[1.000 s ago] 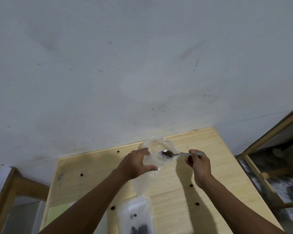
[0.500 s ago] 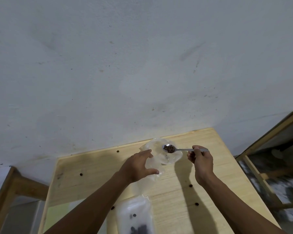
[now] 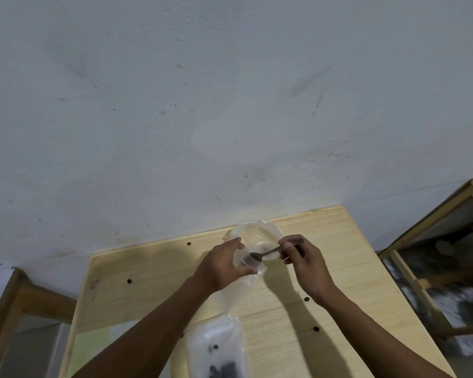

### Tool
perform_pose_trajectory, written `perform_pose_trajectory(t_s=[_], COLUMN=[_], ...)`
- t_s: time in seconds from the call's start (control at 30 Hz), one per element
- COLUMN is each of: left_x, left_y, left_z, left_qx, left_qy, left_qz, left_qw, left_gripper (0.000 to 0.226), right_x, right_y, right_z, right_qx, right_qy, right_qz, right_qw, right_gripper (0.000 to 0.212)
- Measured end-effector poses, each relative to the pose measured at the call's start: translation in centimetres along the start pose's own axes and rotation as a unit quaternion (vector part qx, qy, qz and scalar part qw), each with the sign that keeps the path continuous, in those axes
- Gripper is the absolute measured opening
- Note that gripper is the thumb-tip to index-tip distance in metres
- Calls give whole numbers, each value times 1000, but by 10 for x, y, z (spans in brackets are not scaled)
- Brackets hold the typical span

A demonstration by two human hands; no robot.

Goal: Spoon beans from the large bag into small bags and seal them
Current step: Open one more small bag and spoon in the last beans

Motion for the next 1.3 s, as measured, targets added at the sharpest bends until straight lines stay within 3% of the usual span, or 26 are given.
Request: perform_pose_trajectory(t_s=[0.07, 0.23, 0.3, 0.53, 0.63, 0.83, 1.07, 1.3], left_x=[-2, 2, 1, 3, 5, 10, 9, -18], left_y=[1, -1, -1, 5, 3, 5, 9, -5], left_z=[1, 6, 8, 12, 14, 14, 10, 5], left_qx=[3, -18, -21, -7, -12, -7, 38, -15], left_qy=[16, 68, 99, 149, 159, 169, 135, 225], left_qz=[-7, -20, -23, -46, -56, -74, -156, -156], left_qw=[1000, 997, 995, 988, 986, 983, 978, 962], left_gripper=[83, 82, 82, 99, 92, 99, 73, 70], right_x=[9, 5, 0, -31, -39, -34, -32, -7], right_y=[-1, -37, -45, -19, -19, -17, -15, -3], right_z=[-2, -8, -11, -6, -1, 4, 3, 8], right_qx=[-6, -169, -192, -81, -82, -64, -29, -15], right_qy=[-39, -55, -52, -60, -45, -89, -148, -211], right_qz=[17, -23, -3, 58, 62, 91, 155, 169], right_qw=[999, 984, 980, 993, 994, 990, 976, 963], right_gripper=[15, 16, 16, 26, 22, 24, 24, 28])
Point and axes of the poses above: each hand's wrist, its own z-axis away from the middle knuckle, its own y-axis out of the palm, x = y × z, the point moved 7 cm from there along -z, towards the middle knuckle, and after that the axes turned 11 degrees about -y, right-handed, at the moved point
